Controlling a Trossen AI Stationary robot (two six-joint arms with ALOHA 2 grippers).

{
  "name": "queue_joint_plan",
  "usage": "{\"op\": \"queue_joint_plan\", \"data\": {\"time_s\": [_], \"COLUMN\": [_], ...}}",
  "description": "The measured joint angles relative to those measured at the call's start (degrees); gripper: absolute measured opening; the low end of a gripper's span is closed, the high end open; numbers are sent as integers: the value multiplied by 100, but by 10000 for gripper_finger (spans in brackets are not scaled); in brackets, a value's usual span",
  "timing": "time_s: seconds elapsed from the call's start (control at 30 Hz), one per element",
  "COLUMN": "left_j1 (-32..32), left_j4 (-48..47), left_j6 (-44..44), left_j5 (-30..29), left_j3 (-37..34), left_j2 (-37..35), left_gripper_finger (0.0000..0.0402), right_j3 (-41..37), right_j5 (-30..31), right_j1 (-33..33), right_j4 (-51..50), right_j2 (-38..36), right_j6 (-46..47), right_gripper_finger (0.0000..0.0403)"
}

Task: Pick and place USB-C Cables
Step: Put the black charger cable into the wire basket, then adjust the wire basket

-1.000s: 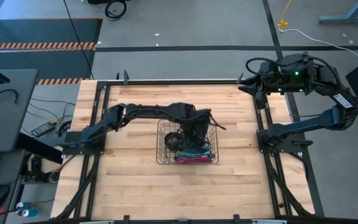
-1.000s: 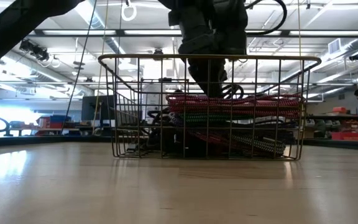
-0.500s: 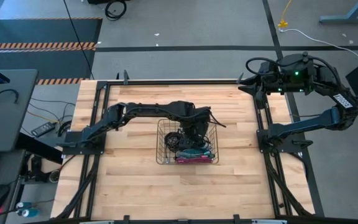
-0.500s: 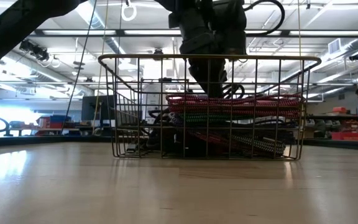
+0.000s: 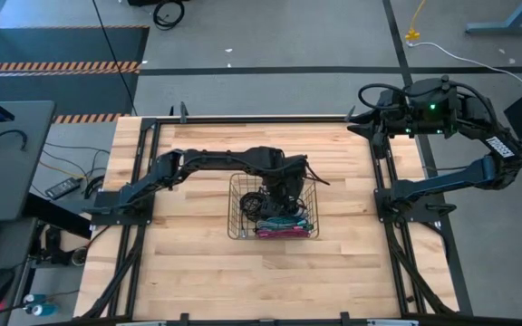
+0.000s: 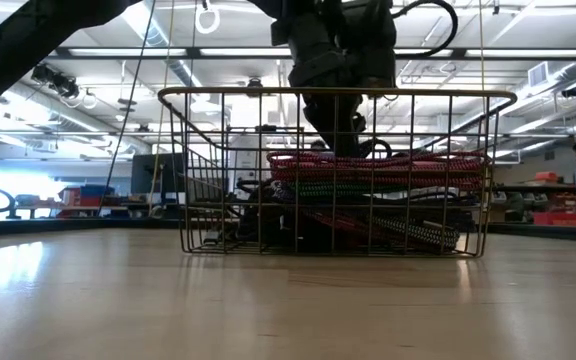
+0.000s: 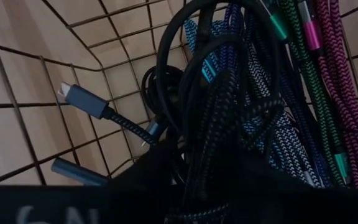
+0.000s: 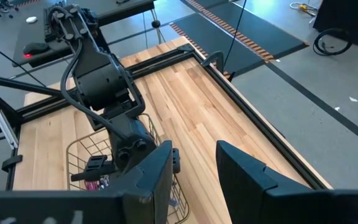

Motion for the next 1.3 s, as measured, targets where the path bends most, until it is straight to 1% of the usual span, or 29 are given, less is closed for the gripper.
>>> {"op": "queue_joint_plan", "data": {"time_s": [0.17,0.33,0.43,0.5,0.57,0.73,0.8,0.87,1.0,1.03,1.1,1.17,1.3], "left_j1": [2,7,8,30,71,171,195,194,119,80,-20,-156,-504], "left_j4": [-68,-362,-806,-944,-923,-1067,-1062,-1075,-1091,-1108,-1112,-1101,-1104], "left_j6": [-154,-166,-236,-298,-450,-1152,-1384,-1565,-1832,-1888,-1946,-2019,-2112], "left_j5": [0,-11,-278,-519,-704,-863,-901,-995,-1327,-1406,-1553,-1697,-2122], "left_j3": [171,709,1267,1580,1386,1377,1377,1377,1379,1379,1379,1379,1381], "left_j2": [0,0,0,-37,-333,-981,-1244,-1514,-2111,-2243,-2529,-2810,-3298], "left_gripper_finger": [165,182,186,187,187,187,187,187,187,187,187,185,176], "right_j3": [0,0,0,0,0,0,0,-2,-2,-2,-2,-2,-122], "right_j5": [-2,-4,-4,-4,-4,105,129,142,139,143,218,434,849], "right_j1": [2,1,2,0,0,0,0,0,0,0,0,0,18], "right_j4": [-1,-1,-2,0,-2,0,0,-8,-97,-154,-348,-752,-1822], "right_j2": [0,0,0,0,0,-2,-2,-9,-40,-49,-81,-104,-93], "right_j6": [-3,-5,-74,-137,-218,-515,-673,-793,-976,-1058,-1055,-906,-145], "right_gripper_finger": [130,130,130,130,130,127,118,98,22,12,8,4,3]}}
